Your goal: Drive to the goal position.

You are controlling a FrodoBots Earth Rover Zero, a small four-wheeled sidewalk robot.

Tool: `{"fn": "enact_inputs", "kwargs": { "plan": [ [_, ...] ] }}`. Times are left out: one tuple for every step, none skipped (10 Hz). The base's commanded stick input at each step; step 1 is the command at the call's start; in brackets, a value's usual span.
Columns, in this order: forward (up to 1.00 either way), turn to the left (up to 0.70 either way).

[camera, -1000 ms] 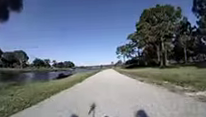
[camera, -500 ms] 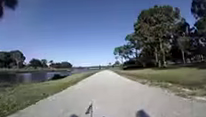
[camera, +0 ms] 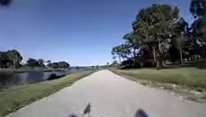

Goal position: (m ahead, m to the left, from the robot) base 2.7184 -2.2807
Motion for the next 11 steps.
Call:
{"fn": "enact_inputs", "kwargs": {
  "plan": [
    [0.7,0.0],
    [0.7,0.0],
    [0.7,0.0],
    [0.7,0.0],
    [0.7,0.0],
    [0.7,0.0],
    [0.7,0.0],
    [0.7,0.0],
    [0.7,0.0],
    [0.7,0.0],
    [0.7,0.0]
  ]
}}
